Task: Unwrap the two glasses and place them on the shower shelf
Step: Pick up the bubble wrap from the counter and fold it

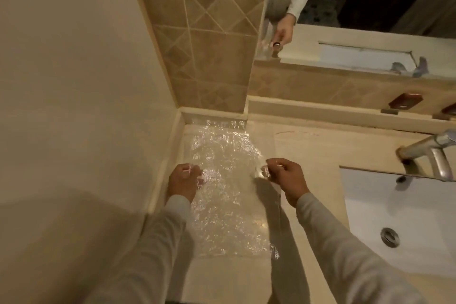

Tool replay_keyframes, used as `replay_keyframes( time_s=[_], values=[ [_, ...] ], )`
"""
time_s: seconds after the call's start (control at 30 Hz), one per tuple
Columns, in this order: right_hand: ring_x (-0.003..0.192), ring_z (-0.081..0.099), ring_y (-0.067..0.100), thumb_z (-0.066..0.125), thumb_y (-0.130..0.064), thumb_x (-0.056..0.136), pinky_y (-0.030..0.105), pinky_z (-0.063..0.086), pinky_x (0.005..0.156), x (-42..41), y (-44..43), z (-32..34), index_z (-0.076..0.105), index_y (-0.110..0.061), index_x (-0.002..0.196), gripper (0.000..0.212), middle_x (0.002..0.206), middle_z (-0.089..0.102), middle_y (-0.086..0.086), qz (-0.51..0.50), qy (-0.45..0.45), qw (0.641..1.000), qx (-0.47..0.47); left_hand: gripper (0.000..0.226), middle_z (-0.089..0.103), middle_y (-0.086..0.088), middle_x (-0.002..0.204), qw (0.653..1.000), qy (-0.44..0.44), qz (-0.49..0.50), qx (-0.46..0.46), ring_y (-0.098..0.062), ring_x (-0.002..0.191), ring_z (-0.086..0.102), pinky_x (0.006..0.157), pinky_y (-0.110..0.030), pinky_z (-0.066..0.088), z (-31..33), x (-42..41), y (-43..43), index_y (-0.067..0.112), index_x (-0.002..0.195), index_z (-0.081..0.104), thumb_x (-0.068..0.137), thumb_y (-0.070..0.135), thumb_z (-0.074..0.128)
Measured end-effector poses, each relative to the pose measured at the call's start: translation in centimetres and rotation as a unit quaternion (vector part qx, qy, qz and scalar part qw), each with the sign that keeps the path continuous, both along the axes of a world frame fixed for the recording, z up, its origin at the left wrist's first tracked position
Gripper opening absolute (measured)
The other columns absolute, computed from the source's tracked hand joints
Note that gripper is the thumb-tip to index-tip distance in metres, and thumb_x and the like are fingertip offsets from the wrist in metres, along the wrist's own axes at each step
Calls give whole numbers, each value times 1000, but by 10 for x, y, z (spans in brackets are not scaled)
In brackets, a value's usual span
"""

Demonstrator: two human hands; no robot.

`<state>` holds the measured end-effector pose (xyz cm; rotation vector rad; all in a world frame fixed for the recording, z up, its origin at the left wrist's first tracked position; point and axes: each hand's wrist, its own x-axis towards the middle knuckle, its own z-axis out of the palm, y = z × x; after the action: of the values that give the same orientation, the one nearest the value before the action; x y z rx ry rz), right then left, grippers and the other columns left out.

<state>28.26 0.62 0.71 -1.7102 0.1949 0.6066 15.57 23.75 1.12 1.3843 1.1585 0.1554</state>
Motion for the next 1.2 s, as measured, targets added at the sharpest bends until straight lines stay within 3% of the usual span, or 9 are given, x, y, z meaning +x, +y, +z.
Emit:
replay_keyframes(
  time_s=[0.17,0.23,0.33,0.47,0.63,0.73,0.83,0.97,1.2],
  values=[
    [80,61,20,63,-3,95,30,54,75,11,-46,41,73,-6,94,10,83,68,7,24,4,998,52,15,76,-9,80,989,-118,-5,-85,-23,58,70,47,-24,46,32,6,-8,12,105,66,91,14,69],
    [88,66,23,65,-5,94,35,54,87,11,-57,53,71,-7,89,9,81,72,4,54,36,994,84,14,77,-7,80,988,-133,-15,-77,-23,60,71,47,-24,46,44,13,-16,11,99,68,92,23,69],
    [102,72,27,67,-15,95,41,52,98,12,-66,65,73,-7,108,17,107,77,12,54,45,991,114,11,76,-7,79,986,-150,-49,-55,-22,59,69,53,-28,45,60,18,-28,10,92,69,91,21,69],
    [94,70,26,64,-15,97,44,52,101,8,-64,76,72,-4,112,20,97,74,14,42,-1,993,111,19,79,-7,88,978,-175,-100,-54,-28,71,75,58,-28,52,79,20,-39,10,102,70,91,25,70],
    [98,71,28,66,-15,96,42,54,100,-2,-67,83,74,-4,111,20,96,77,16,63,-23,992,106,26,77,-9,74,980,-172,-92,29,-23,55,70,50,-26,48,94,31,-35,6,84,71,94,30,66],
    [97,73,23,63,-16,98,37,57,97,-3,-71,90,73,-6,111,18,94,75,12,-17,-24,986,162,33,78,-12,86,972,-166,-162,-41,-28,71,75,58,-26,56,101,26,-42,7,94,68,97,39,59],
    [93,74,20,62,-16,99,34,61,91,4,-86,103,70,-6,113,19,92,74,8,-93,-14,969,230,24,78,-15,91,953,-123,-273,-42,-30,77,75,70,-33,57,93,8,-58,2,96,69,95,25,65],
    [86,74,19,61,-13,100,32,62,88,19,-118,122,67,-2,116,20,89,72,6,-149,-30,956,252,16,77,-16,86,951,-117,-284,-24,-31,75,74,72,-36,56,79,-22,-79,-4,95,71,93,11,66],
    [76,73,21,62,-6,97,31,63,75,29,-170,138,65,1,108,13,89,71,11,-164,-22,951,262,7,75,-3,81,939,-90,-332,9,-21,80,72,73,-32,55,70,-52,-132,15,90,76,84,11,77]
  ],
)
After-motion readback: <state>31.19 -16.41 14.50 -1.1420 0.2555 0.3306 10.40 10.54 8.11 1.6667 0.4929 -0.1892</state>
